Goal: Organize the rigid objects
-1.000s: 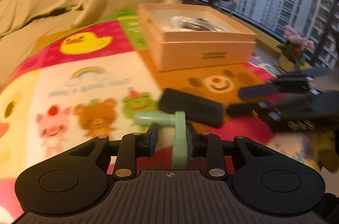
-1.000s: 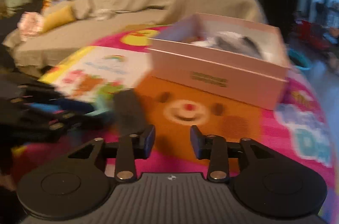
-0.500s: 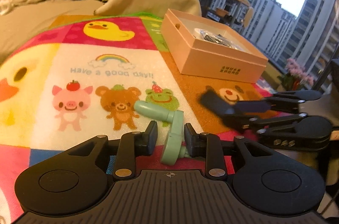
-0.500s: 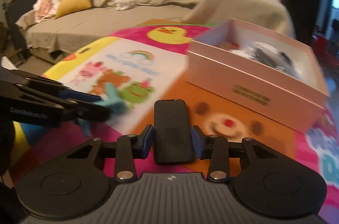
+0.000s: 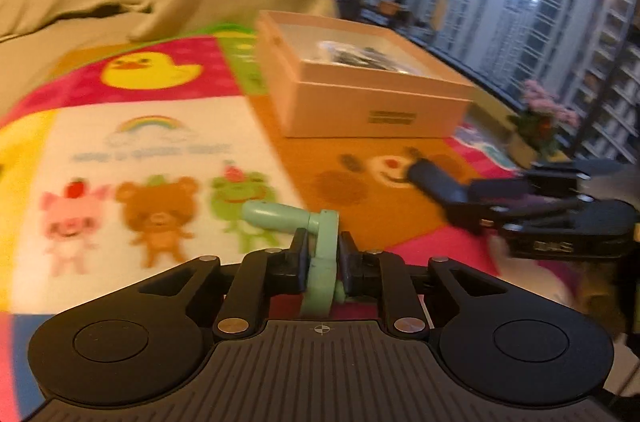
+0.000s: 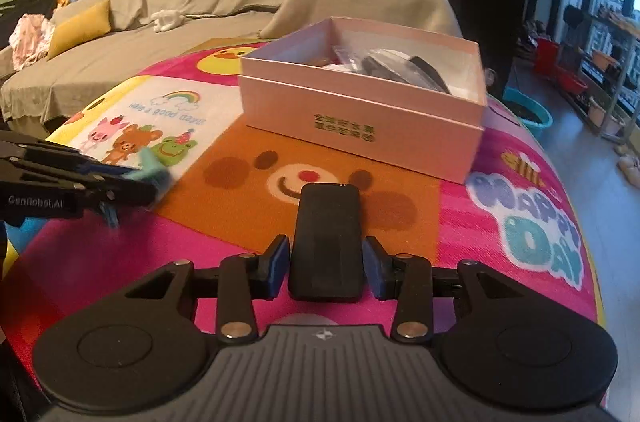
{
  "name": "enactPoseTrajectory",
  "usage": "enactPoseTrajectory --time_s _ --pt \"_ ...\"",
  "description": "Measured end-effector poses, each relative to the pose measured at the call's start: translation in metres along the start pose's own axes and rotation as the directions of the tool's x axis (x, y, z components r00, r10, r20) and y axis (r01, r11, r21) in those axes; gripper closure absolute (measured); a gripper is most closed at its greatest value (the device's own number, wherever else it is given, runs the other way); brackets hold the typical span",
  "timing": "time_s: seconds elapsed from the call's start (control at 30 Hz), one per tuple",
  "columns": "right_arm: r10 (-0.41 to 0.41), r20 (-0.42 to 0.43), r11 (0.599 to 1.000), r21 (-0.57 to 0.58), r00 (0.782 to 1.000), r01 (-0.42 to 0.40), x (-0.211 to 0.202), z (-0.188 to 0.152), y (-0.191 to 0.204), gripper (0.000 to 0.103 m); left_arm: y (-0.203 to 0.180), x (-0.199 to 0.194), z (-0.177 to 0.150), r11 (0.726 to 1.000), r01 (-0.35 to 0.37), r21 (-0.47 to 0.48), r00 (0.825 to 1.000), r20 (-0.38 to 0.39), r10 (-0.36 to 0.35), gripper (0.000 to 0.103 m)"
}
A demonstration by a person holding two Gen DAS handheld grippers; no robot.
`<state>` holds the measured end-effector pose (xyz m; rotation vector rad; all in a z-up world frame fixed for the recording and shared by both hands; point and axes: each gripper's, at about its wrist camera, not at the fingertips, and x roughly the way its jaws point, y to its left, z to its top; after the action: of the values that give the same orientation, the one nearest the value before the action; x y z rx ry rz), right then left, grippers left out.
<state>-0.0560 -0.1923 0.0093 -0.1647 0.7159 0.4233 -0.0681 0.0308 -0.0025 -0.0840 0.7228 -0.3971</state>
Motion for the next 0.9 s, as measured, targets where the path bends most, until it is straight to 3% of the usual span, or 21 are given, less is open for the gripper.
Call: enactPoseTrajectory --time_s 0.1,0.27,0.33,0.4,0.5,0.6,0.9 --pt "-0.001 0.003 1.0 -0.001 1.0 0.001 0.008 0.007 0.004 0.055 -0.009 0.003 -0.001 0.999 0.009 0.032 1.0 -0.005 -0.009 0.084" --pt "0.002 0.0 1.0 -0.008 1.0 -0.002 0.026 0.022 0.008 0.054 -0.009 0.004 -0.003 1.0 0.014 0.015 1.0 -0.006 -0.014 0.084" --pt "0.015 -0.007 0.999 -0.029 1.0 -0.015 0.027 0.025 0.013 0.064 -0.009 0.003 -0.002 1.0 0.012 0.009 1.0 -0.01 -0.012 0.084" --pt "0.042 -0.016 0.998 -0.04 0.999 -0.042 0.024 0.025 0.016 0.064 -0.011 0.003 -0.002 1.0 -0.006 -0.009 1.0 -0.007 0.006 0.084" --pt "0.058 0.002 0.998 -0.034 0.998 -0.058 0.009 0.021 0.018 0.065 -0.021 0.0 -0.006 0.999 -0.037 0.03 0.999 0.014 0.037 0.086" --pt "0.073 0.043 0.997 -0.005 0.996 -0.073 -0.015 0.019 0.01 0.065 -0.025 -0.006 -0.006 0.999 0.007 0.049 1.0 0.022 -0.008 0.089" --pt "0.05 0.17 0.998 0.034 0.984 -0.057 -0.068 0.027 -0.014 0.065 -0.033 -0.033 0.025 0.996 0.028 0.088 0.996 0.081 -0.036 0.091"
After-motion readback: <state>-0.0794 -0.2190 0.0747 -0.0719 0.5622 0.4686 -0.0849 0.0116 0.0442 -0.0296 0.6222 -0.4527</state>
